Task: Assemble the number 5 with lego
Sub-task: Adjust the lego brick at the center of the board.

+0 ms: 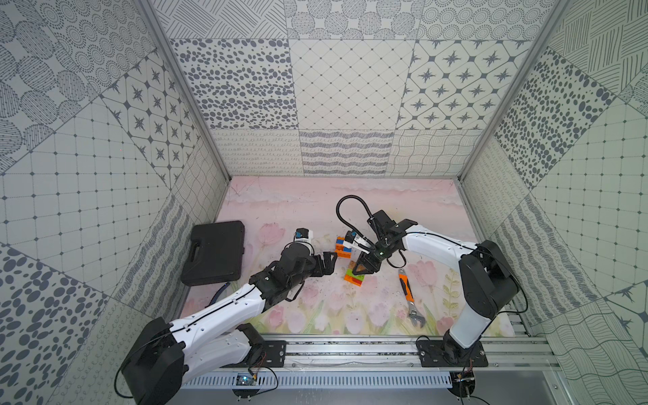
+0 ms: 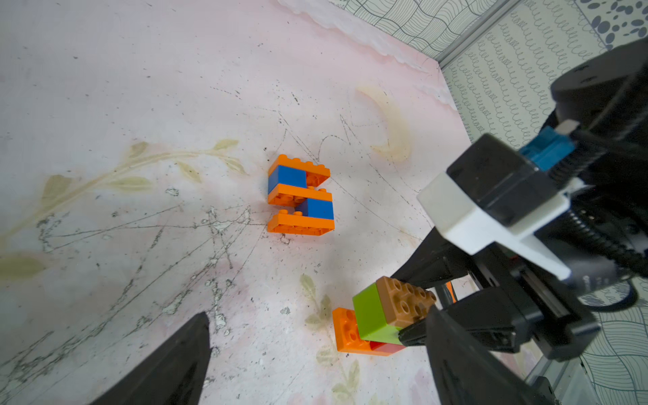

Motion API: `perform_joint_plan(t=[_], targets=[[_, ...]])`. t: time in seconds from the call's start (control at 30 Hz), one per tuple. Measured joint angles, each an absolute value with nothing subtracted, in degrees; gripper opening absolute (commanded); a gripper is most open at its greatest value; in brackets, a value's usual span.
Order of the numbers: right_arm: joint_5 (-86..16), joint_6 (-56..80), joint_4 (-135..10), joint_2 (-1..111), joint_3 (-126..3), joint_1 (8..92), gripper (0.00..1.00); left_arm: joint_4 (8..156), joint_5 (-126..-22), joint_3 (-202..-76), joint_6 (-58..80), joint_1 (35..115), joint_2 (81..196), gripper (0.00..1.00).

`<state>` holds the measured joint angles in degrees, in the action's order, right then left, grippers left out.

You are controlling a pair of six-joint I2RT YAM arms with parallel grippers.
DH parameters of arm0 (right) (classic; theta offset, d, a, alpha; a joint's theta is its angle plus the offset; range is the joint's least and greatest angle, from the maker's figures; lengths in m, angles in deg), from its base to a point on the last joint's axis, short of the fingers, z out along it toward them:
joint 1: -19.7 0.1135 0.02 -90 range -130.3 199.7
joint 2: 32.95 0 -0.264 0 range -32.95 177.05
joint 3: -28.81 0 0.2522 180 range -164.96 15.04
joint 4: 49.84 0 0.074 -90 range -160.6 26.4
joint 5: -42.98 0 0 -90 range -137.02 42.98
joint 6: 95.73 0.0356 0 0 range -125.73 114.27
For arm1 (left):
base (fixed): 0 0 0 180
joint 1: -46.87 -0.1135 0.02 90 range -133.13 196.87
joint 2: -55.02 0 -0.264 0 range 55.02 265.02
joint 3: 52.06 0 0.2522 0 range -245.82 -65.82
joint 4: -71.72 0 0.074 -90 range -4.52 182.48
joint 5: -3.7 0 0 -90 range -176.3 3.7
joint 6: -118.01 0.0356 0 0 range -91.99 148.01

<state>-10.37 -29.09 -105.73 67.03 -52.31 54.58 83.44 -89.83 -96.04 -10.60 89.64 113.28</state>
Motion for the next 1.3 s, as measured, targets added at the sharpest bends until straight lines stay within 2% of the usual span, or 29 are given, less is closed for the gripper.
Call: perform_joint_plan(t=[0.27,0.77,1.0,1.03,1.17,1.3], targets=[[-7.66,-27.90,-107.63,70.60,-53.71,55.80,0.34,86.12,-92.65,-95.64,-9.92,89.64,109.44,0.99],[-5.04,-27.88,-110.58,76.89,-57.82,57.68,0.38,87.68,-93.75,-96.89,-9.40,89.64,110.73,0.99],[-5.48,-28.21,-111.11,78.59,-59.67,57.66,0.47,87.96,-94.10,-96.54,-9.38,89.64,110.64,0.99],[-5.98,-27.99,-111.26,78.75,-59.72,57.66,0.53,87.98,-94.12,-96.50,-9.38,89.64,110.64,0.99],[-7.86,-28.08,-111.15,78.79,-59.85,57.66,0.57,88.00,-94.12,-96.08,-9.38,89.64,110.62,0.99],[-9.91,-27.71,-110.50,78.79,-60.40,57.66,0.56,87.94,-94.12,-95.93,-9.35,89.64,110.62,0.99]])
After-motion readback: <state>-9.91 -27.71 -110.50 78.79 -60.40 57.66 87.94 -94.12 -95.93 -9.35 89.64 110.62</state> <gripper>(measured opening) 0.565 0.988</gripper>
